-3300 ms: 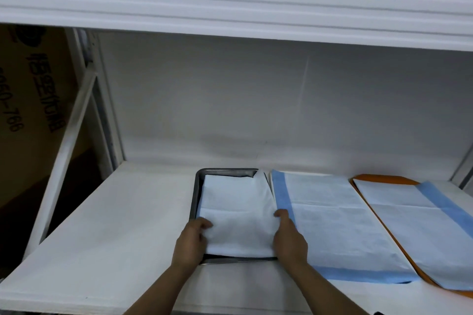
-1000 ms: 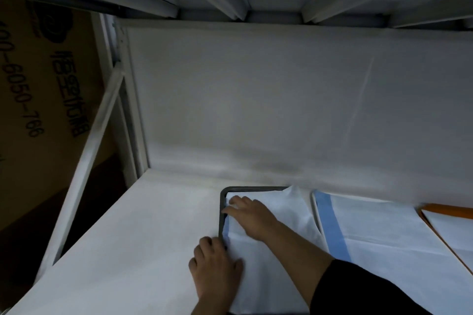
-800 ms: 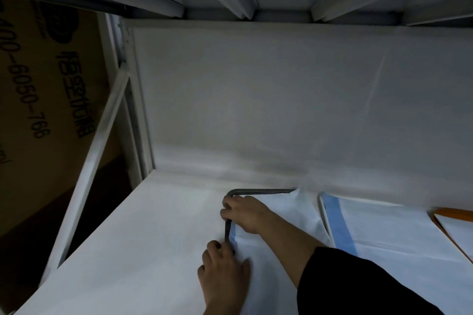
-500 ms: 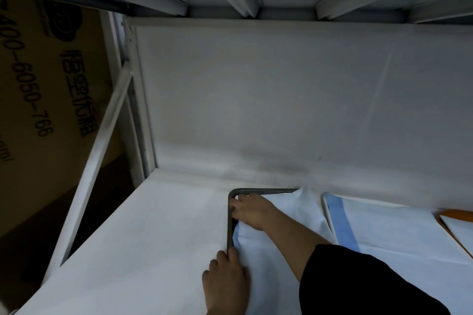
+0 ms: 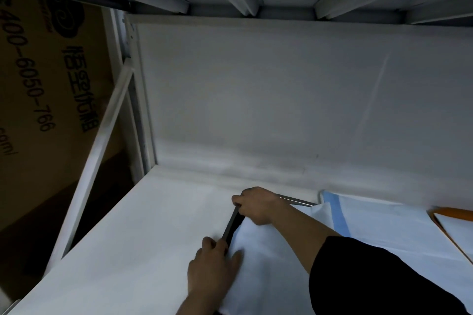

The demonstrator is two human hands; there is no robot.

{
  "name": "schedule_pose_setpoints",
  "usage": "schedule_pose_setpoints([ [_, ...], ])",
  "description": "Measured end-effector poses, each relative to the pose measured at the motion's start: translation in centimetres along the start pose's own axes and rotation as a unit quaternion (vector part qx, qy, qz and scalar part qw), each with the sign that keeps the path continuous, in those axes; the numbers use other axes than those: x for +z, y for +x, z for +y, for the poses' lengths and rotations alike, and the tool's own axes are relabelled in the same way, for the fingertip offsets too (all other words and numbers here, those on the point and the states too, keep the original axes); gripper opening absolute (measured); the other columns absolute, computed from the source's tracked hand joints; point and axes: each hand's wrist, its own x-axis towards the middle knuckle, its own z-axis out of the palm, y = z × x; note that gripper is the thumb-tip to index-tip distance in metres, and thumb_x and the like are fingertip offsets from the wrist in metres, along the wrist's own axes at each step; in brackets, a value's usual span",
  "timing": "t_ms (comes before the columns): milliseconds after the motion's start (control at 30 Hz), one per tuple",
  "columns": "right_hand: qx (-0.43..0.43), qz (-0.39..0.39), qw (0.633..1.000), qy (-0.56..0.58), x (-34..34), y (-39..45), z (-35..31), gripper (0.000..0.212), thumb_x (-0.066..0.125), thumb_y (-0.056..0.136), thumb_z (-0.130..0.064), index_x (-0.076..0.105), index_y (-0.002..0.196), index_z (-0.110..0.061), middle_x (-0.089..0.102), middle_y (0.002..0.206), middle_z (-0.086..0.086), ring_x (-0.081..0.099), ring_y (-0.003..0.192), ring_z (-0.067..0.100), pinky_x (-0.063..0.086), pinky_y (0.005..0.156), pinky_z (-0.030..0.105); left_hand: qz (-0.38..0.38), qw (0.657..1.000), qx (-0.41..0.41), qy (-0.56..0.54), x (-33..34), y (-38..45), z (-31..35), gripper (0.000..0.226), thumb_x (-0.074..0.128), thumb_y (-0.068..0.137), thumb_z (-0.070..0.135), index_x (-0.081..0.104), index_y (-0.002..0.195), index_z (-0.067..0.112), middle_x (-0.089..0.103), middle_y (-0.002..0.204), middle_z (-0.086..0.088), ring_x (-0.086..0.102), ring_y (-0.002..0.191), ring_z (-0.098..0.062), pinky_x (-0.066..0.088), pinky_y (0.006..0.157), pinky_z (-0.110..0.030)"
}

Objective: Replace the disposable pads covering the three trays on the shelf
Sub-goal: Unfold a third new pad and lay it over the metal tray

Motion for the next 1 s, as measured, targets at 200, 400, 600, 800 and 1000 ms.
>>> schedule_pose_setpoints([
  [200, 0.048, 0.067, 0.994, 0.068, 1.7, -1.0, -0.4, 0.029, 0.043, 0.089, -0.002, 0.061, 0.112, -0.004, 0.048, 0.122, 0.013, 0.054, 0.095, 0.034, 0.048, 0.069, 0.04, -0.029, 0.999, -0.026, 0.019, 0.8, 1.1, 1.1, 0.04, 0.041, 0.092, 0.043, 0.048, 0.122, 0.017, 0.039, 0.113, -0.003, 0.053, 0.102, -0.022, 0.049, 0.083, -0.034],
  [400, 0.078, 0.063, 0.99, 0.102, 1.9, -2.1, 0.0, 0.034, 0.037, 0.093, -0.005, 0.055, 0.121, -0.007, 0.041, 0.132, 0.01, 0.053, 0.104, 0.031, 0.04, 0.075, 0.037, -0.047, 0.998, -0.043, 0.02, 1.2, 1.7, 0.9, 0.032, 0.037, 0.094, 0.029, 0.055, 0.111, 0.009, 0.039, 0.114, -0.006, 0.053, 0.102, -0.024, 0.05, 0.083, -0.034],
  [600, 0.122, -0.027, 0.99, 0.064, 1.5, -1.4, 1.1, 0.031, 0.042, 0.095, -0.005, 0.059, 0.121, -0.006, 0.037, 0.142, 0.012, 0.043, 0.121, 0.031, 0.04, 0.088, 0.039, -0.071, 0.99, -0.097, -0.068, 0.8, 2.0, 0.6, 0.04, 0.03, 0.097, 0.03, 0.061, 0.107, 0.006, 0.044, 0.12, -0.006, 0.05, 0.11, -0.025, 0.044, 0.095, -0.036],
  [800, 0.257, 0.028, 0.954, 0.153, 1.1, -0.3, -0.2, 0.032, 0.036, 0.095, -0.011, 0.05, 0.124, -0.007, 0.052, 0.127, 0.011, 0.045, 0.117, 0.029, 0.038, 0.085, 0.036, -0.06, 0.991, -0.106, -0.061, 0.3, 1.2, 1.5, 0.054, 0.032, 0.094, 0.05, 0.061, 0.116, 0.01, 0.045, 0.122, -0.003, 0.048, 0.115, -0.023, 0.042, 0.096, -0.034],
  [1000, 0.431, 0.043, 0.839, 0.329, 0.2, 0.9, -1.6, 0.039, 0.05, 0.09, -0.006, 0.043, 0.128, -0.009, 0.042, 0.131, 0.011, 0.054, 0.109, 0.028, 0.045, 0.081, 0.032, -0.059, 0.996, -0.067, -0.024, 1.3, 1.2, 0.9, 0.052, 0.038, 0.092, 0.051, 0.058, 0.122, 0.013, 0.042, 0.123, -0.003, 0.048, 0.116, -0.022, 0.044, 0.094, -0.032],
])
